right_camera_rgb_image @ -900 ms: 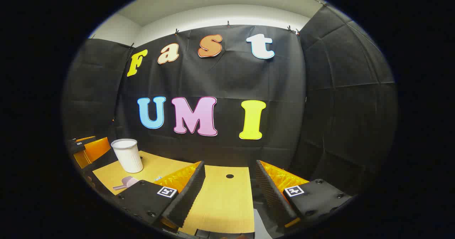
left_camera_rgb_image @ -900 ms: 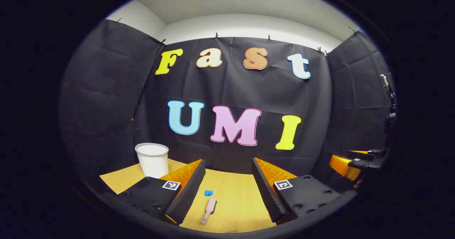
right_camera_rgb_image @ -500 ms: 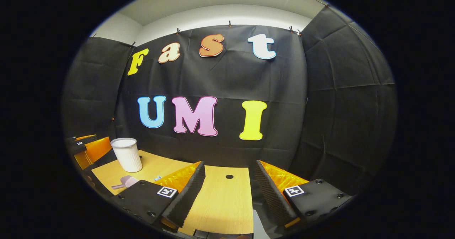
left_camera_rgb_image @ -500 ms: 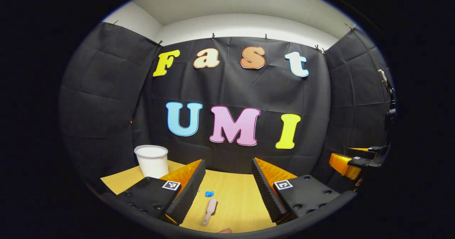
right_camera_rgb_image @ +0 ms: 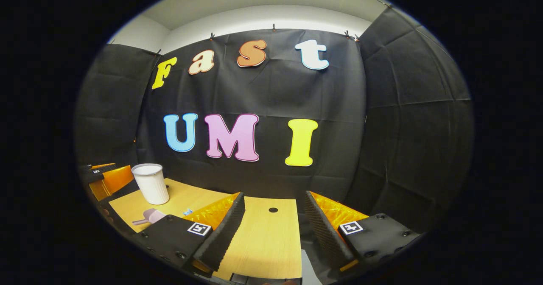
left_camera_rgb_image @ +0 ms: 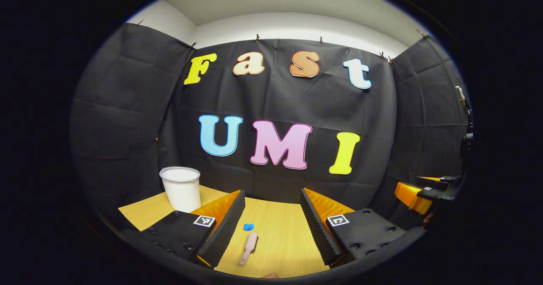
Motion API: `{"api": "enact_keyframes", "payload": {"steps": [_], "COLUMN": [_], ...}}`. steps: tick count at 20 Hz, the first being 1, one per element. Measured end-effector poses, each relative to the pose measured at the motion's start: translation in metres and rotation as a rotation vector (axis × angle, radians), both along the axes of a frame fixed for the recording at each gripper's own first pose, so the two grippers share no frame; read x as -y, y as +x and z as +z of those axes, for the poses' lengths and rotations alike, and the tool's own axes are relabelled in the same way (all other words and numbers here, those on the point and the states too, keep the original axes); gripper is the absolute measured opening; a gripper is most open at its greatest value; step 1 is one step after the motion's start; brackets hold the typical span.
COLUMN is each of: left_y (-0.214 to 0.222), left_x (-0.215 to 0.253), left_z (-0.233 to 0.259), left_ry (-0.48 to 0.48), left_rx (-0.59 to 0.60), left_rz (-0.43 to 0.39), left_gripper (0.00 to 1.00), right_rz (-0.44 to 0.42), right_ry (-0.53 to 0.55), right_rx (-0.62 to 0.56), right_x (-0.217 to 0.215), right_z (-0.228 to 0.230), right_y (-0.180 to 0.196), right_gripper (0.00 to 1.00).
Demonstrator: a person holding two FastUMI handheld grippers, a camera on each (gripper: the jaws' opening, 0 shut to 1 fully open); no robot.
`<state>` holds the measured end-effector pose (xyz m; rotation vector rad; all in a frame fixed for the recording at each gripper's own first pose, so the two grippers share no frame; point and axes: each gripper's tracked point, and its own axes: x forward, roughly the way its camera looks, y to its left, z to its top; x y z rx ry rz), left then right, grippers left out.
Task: Pick up the small broom and dustpan from the desktop, sweep the trash into the dustpan with the broom, and then empty the trash into the garbage bin.
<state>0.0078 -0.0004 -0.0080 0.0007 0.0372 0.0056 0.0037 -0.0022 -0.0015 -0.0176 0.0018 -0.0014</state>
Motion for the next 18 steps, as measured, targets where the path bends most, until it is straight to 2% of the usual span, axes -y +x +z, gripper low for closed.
{"api": "enact_keyframes", "payload": {"steps": [18], "left_y": [0.0024], "left_x": [-0.0006], "left_z": [0.0043], "left_ry": [0.031], "left_rx": [0.018], "left_rz": [0.009], "left_gripper": [0.77], "right_rz": [0.003], "right_ry": [-0.001], "right_rx": [-0.007], "right_x": [-0.003], "right_z": [-0.0033], "right_y": [0.0073], "right_gripper": [0.94]}}
